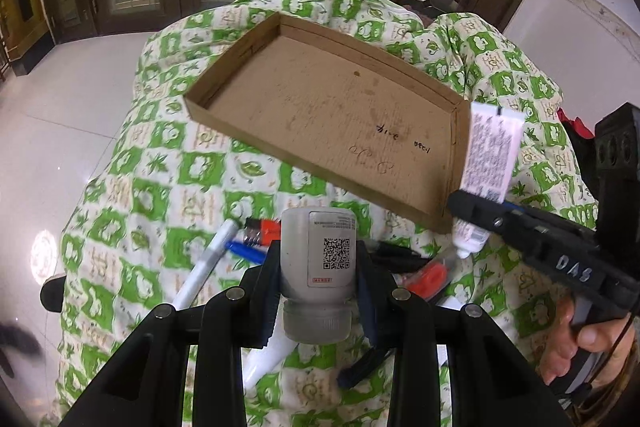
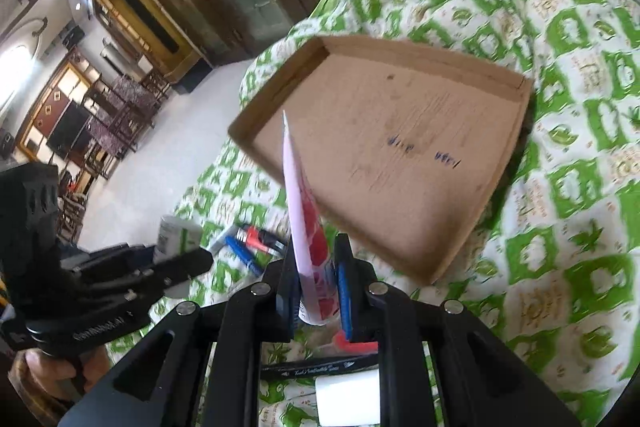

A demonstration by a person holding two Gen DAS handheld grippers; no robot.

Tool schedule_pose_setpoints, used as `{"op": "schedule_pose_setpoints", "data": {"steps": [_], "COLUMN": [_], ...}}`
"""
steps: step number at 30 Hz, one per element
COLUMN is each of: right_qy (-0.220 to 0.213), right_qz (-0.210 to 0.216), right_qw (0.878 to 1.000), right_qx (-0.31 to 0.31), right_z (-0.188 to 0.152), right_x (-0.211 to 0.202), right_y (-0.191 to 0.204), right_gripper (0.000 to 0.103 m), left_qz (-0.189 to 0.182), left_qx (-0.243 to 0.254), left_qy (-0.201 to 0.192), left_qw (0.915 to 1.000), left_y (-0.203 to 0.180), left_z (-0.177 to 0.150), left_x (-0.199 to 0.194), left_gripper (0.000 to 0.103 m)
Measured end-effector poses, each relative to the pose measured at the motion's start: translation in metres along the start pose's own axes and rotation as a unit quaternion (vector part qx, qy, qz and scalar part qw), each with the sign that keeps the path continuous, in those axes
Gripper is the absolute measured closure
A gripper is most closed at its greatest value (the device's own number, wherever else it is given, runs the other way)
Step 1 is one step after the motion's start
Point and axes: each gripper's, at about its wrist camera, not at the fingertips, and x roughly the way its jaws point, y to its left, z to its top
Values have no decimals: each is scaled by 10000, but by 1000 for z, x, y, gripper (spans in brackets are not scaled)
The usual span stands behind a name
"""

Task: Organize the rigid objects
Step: 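Carry the tube and bottle into the cardboard tray and open both grippers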

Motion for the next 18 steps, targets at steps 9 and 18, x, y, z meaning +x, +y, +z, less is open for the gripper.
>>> {"op": "schedule_pose_setpoints", "data": {"steps": [9,18], "right_qy": [-104,325], "right_qz": [72,-244], "right_qw": [9986,9950], "right_qx": [519,908], "right_z": [46,76], "right_x": [0,43], "right_y": [-38,-72], "right_gripper": [88,88], "left_qz": [-162,-358], "left_qx": [66,271], "left_qy": [-37,201], "left_qw": [9998,9988], "left_y": [-14,-49], "left_z": [51,81], "left_x": [25,76], "left_gripper": [69,69]}}
